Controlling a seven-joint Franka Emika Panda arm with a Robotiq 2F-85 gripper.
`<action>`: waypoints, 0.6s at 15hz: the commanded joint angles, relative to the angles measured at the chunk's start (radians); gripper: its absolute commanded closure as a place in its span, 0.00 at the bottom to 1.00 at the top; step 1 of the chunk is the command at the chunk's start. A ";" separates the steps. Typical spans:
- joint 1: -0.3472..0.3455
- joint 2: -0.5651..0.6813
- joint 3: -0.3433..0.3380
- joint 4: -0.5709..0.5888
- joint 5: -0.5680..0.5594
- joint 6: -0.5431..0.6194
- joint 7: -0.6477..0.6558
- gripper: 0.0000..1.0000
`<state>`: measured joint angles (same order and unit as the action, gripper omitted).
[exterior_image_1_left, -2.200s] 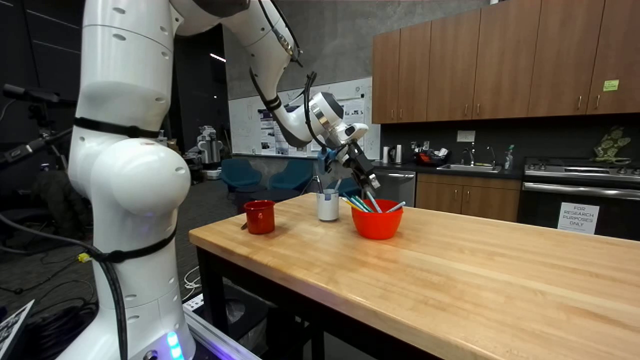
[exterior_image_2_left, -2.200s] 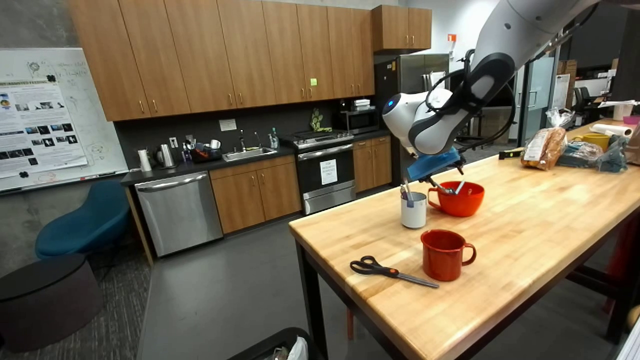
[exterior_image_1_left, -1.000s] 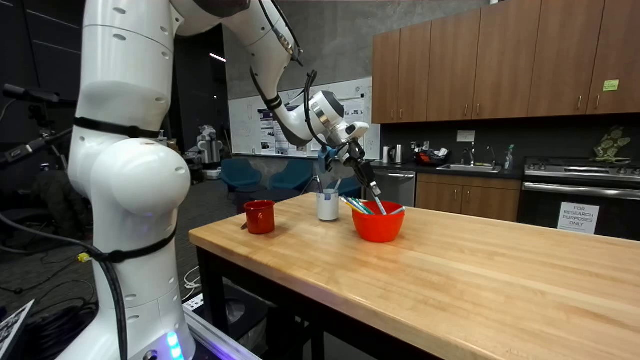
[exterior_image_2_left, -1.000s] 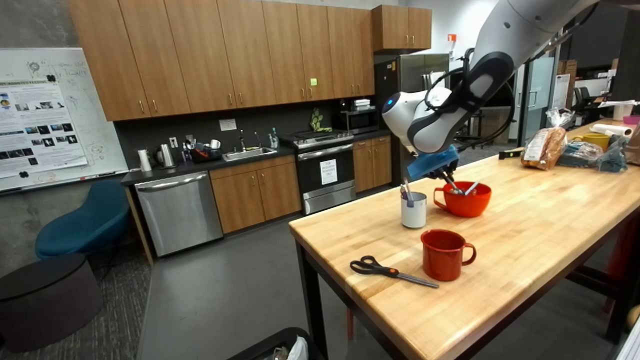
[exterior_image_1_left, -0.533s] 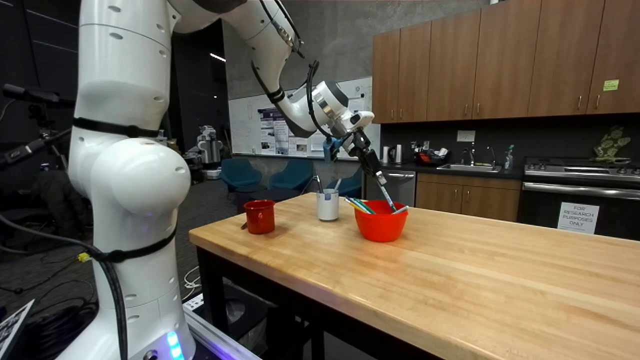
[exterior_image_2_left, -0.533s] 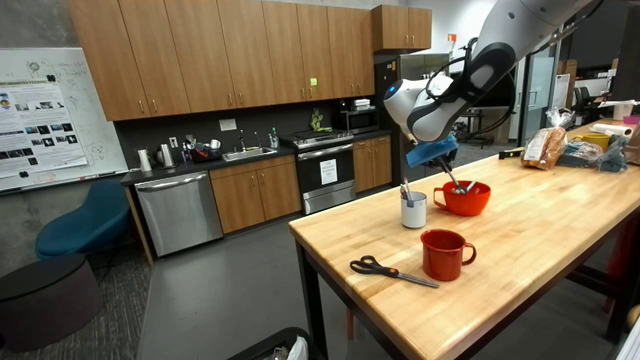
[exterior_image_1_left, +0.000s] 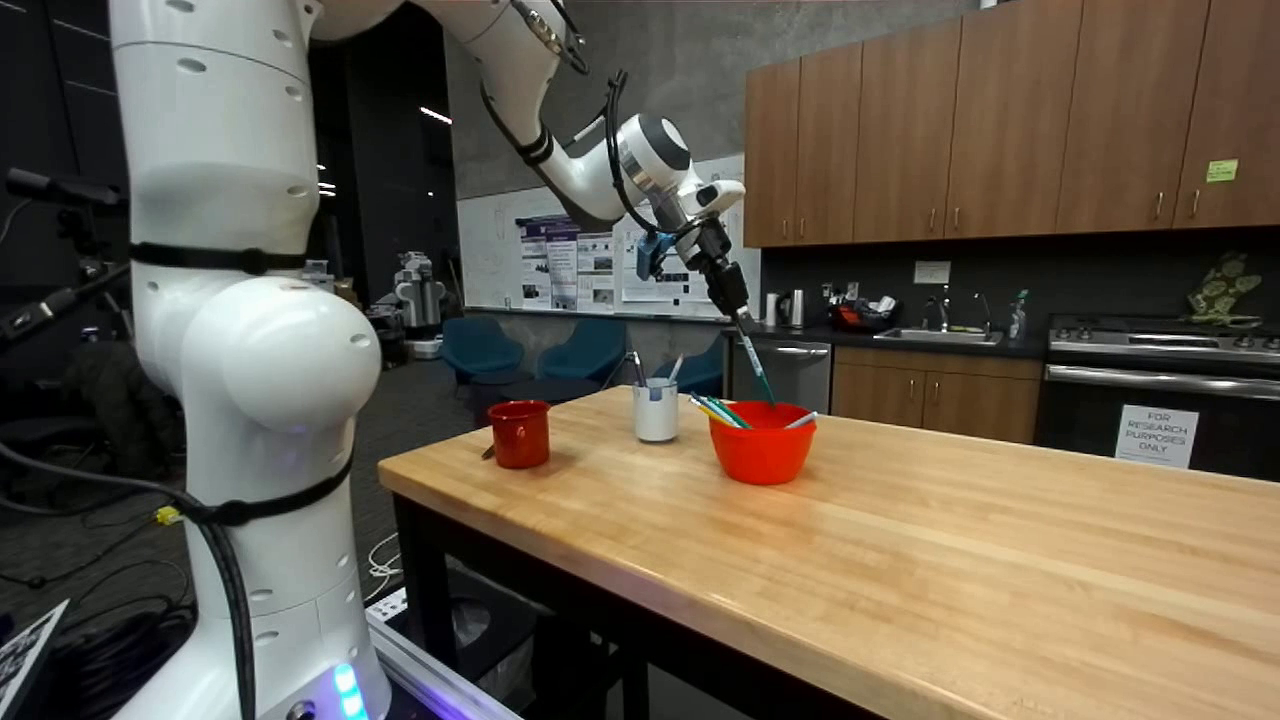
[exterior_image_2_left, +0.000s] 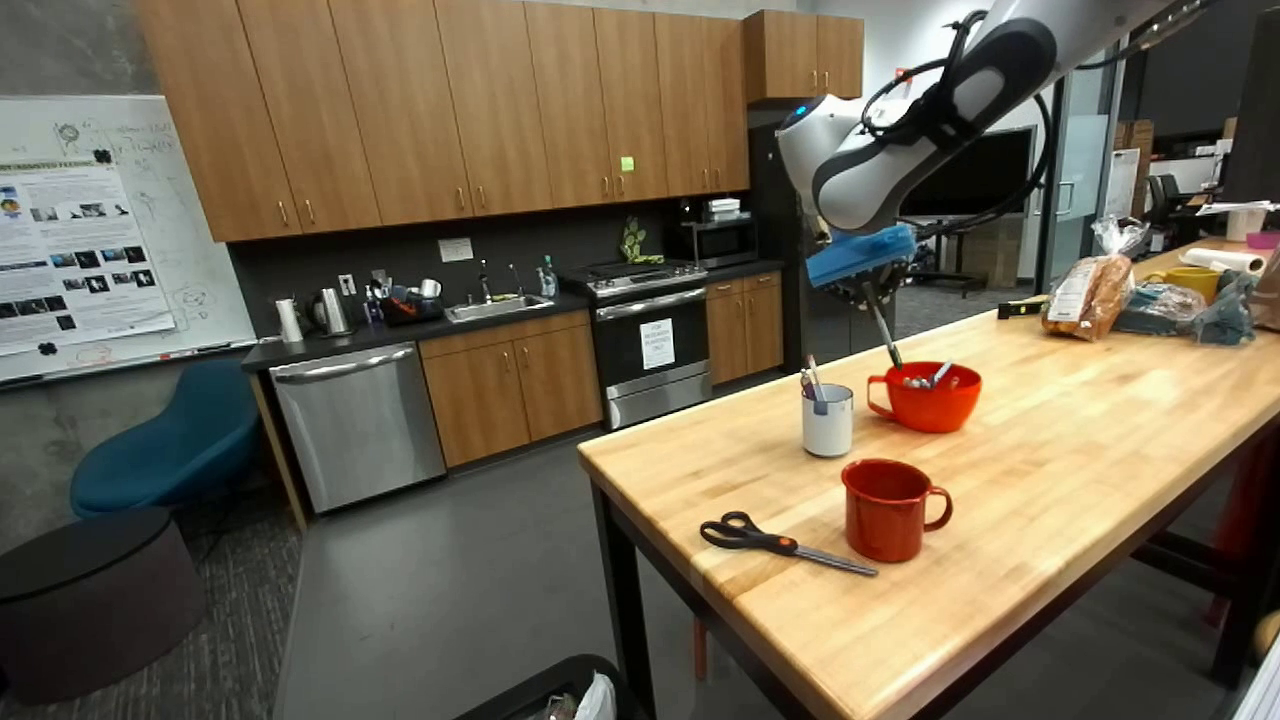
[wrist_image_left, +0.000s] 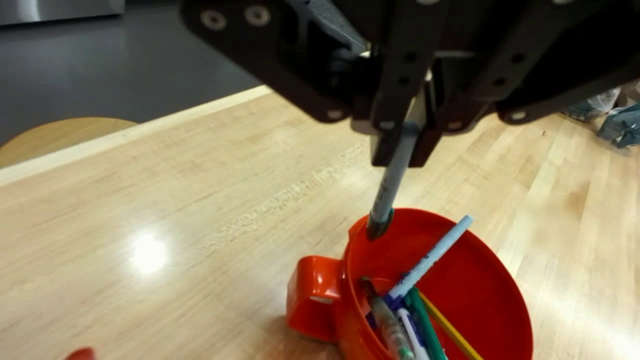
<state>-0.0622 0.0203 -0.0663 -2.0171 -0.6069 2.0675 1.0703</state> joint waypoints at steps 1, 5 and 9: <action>0.005 -0.066 0.008 -0.020 0.123 0.028 -0.095 0.97; 0.010 -0.094 0.022 -0.022 0.298 0.046 -0.189 0.97; 0.014 -0.119 0.036 -0.014 0.434 0.049 -0.278 0.97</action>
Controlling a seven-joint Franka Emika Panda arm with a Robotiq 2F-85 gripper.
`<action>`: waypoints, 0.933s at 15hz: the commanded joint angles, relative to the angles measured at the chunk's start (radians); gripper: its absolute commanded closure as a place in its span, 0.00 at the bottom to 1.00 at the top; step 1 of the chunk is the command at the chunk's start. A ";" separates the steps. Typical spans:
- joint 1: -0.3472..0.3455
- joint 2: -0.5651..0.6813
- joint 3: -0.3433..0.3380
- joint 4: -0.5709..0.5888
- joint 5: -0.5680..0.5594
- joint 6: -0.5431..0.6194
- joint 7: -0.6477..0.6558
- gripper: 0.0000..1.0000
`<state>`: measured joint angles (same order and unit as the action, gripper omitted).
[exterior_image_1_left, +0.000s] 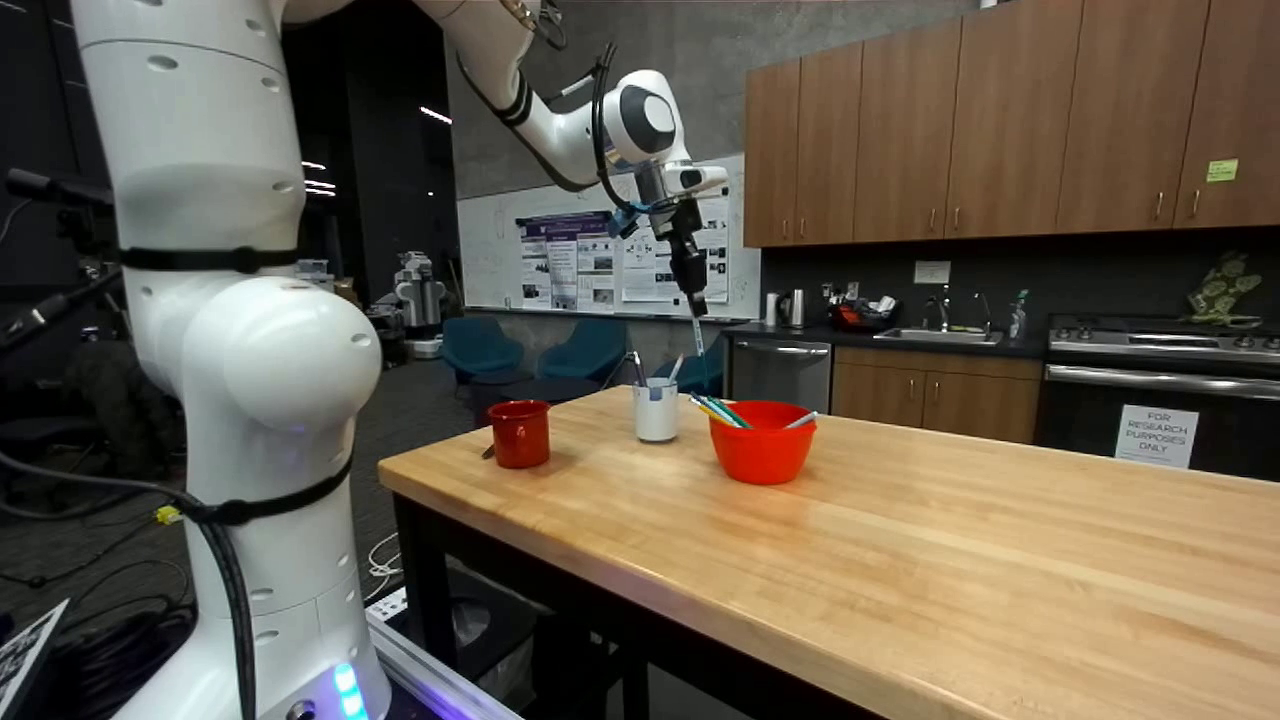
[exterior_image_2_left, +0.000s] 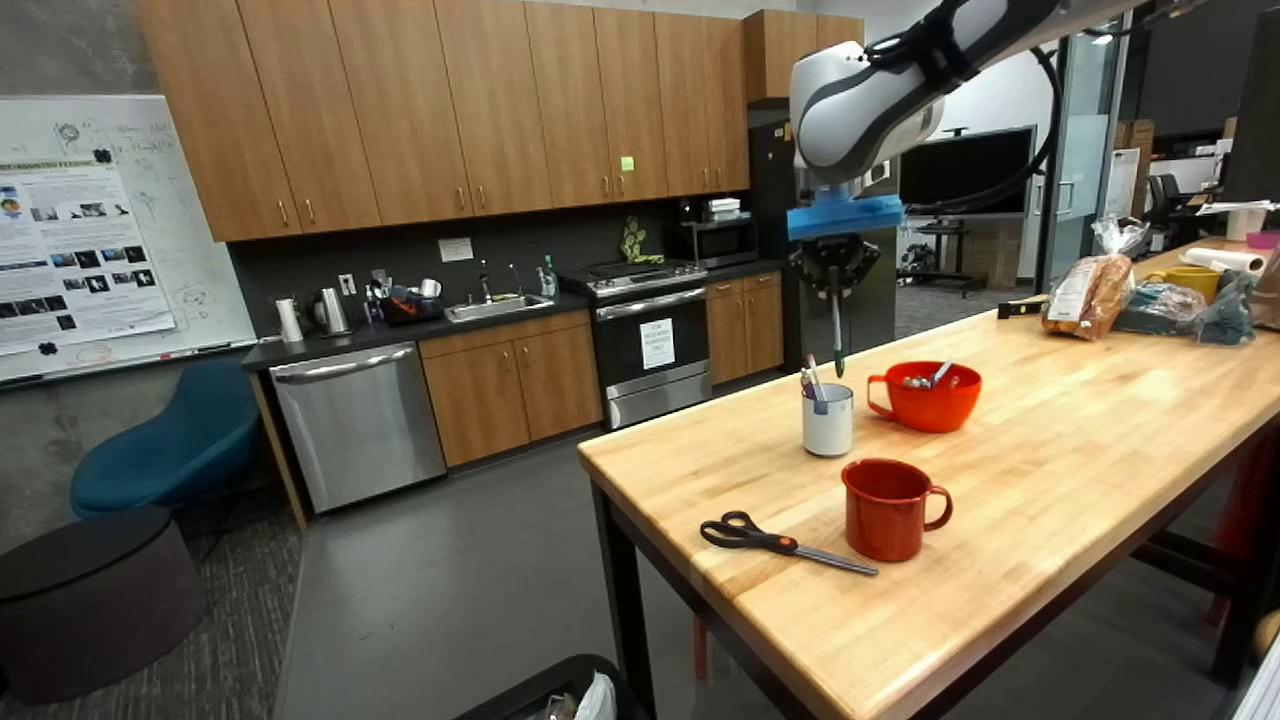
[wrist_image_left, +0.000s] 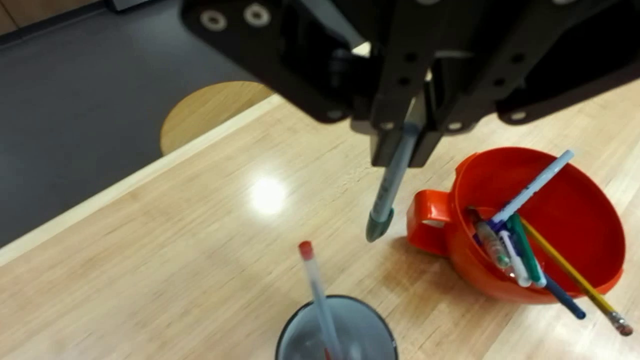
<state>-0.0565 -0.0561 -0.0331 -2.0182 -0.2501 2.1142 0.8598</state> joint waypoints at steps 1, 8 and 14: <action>0.009 -0.051 0.007 -0.012 0.095 0.001 -0.080 0.97; 0.008 -0.086 0.021 -0.016 0.167 -0.031 -0.159 0.97; 0.004 -0.066 0.030 -0.060 0.157 -0.018 -0.155 0.97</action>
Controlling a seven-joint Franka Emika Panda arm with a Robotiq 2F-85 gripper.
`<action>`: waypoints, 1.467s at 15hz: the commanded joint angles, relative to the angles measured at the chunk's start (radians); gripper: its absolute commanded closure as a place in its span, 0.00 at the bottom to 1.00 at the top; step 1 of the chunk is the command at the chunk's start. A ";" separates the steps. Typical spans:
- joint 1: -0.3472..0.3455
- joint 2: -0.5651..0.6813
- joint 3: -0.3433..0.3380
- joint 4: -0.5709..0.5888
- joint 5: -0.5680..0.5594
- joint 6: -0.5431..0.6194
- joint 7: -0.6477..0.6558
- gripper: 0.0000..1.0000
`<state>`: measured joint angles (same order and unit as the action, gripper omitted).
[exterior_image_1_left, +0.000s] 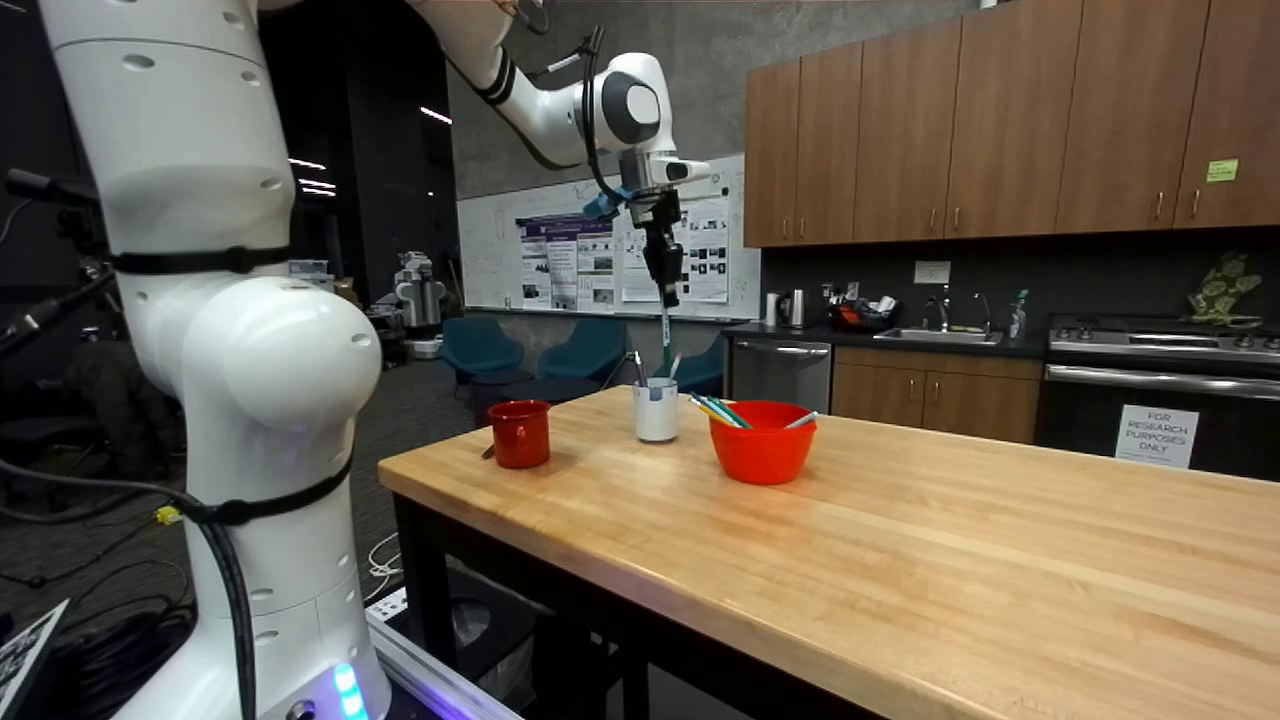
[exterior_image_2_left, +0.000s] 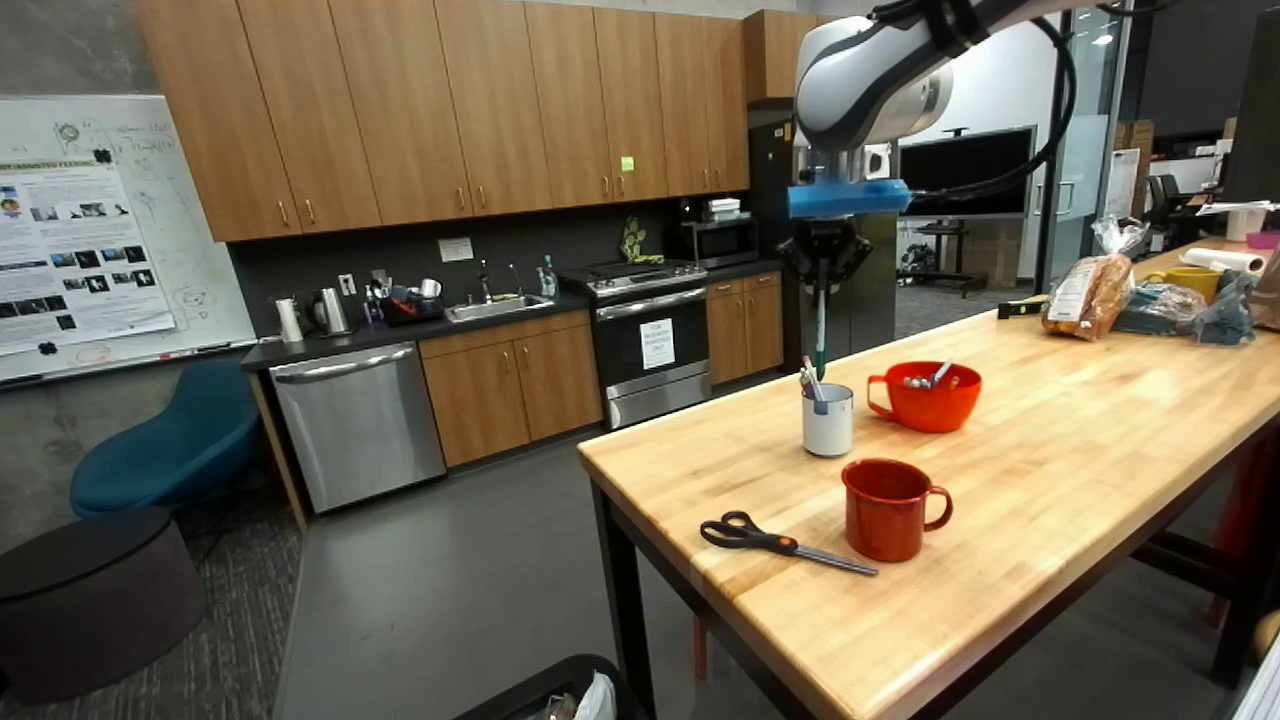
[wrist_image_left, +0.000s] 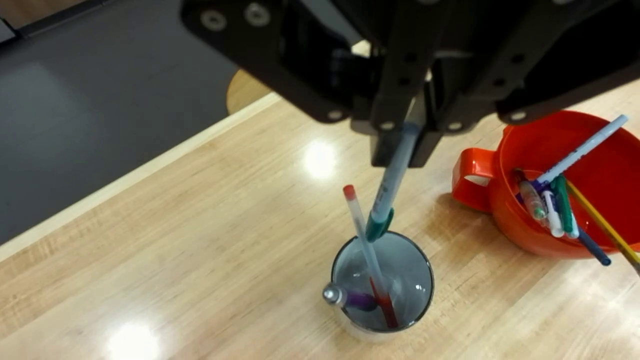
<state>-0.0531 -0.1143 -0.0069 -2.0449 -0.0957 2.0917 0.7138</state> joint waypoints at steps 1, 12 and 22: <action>0.000 -0.002 0.004 -0.047 0.000 0.018 -0.007 0.97; -0.028 0.002 -0.022 -0.075 -0.042 0.082 0.013 0.27; -0.079 -0.052 -0.051 -0.153 -0.213 0.102 -0.034 0.00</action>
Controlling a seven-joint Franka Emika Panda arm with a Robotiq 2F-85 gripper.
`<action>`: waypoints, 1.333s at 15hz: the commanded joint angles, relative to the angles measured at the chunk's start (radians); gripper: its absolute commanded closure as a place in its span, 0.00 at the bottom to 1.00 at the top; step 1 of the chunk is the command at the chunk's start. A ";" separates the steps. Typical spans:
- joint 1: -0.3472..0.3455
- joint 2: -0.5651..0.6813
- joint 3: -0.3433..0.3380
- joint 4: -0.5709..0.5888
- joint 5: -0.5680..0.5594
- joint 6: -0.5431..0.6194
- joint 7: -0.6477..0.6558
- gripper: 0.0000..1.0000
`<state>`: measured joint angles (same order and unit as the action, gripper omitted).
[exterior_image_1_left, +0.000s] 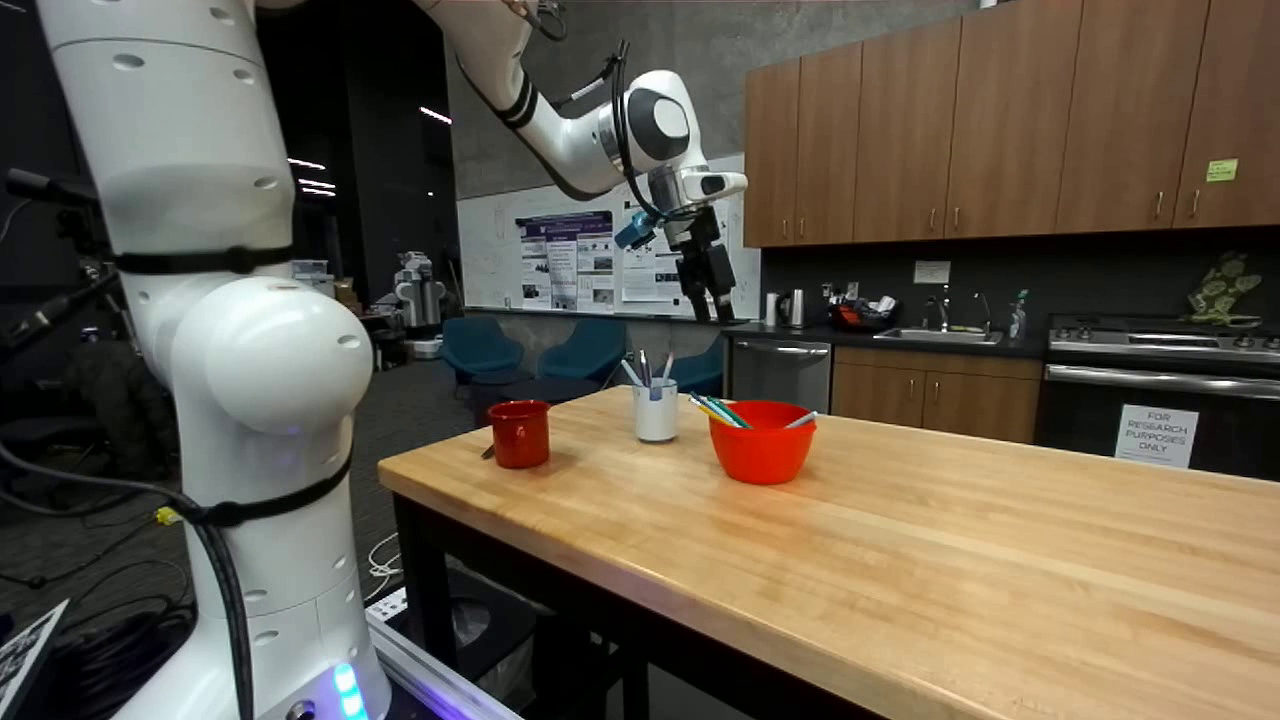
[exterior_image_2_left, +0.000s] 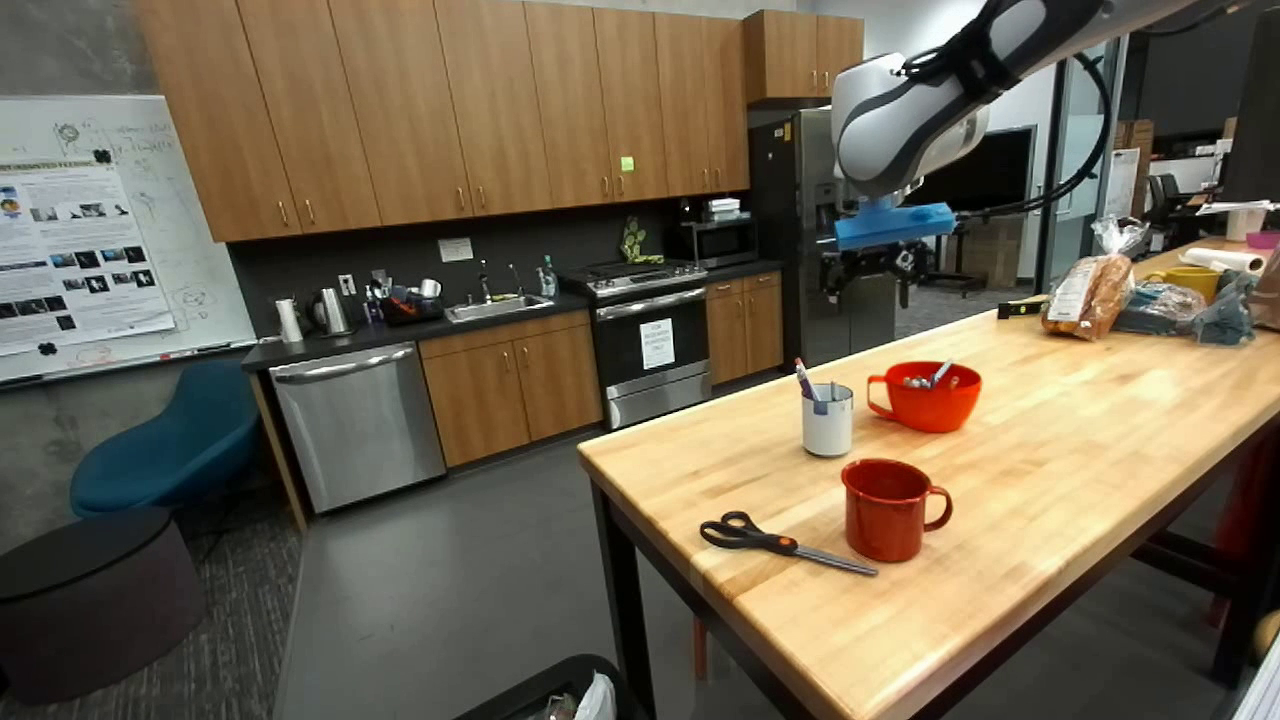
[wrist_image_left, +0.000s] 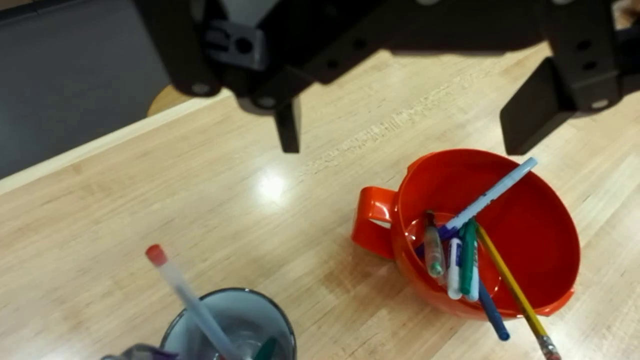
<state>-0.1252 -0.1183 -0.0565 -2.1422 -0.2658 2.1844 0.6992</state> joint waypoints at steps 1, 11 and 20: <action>-0.009 -0.051 -0.005 -0.067 -0.048 0.005 -0.033 0.00; -0.046 -0.087 -0.013 -0.185 -0.149 0.003 -0.088 0.00; -0.052 -0.105 -0.010 -0.279 -0.201 0.025 -0.138 0.00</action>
<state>-0.1678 -0.1879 -0.0679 -2.3760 -0.4313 2.1856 0.5822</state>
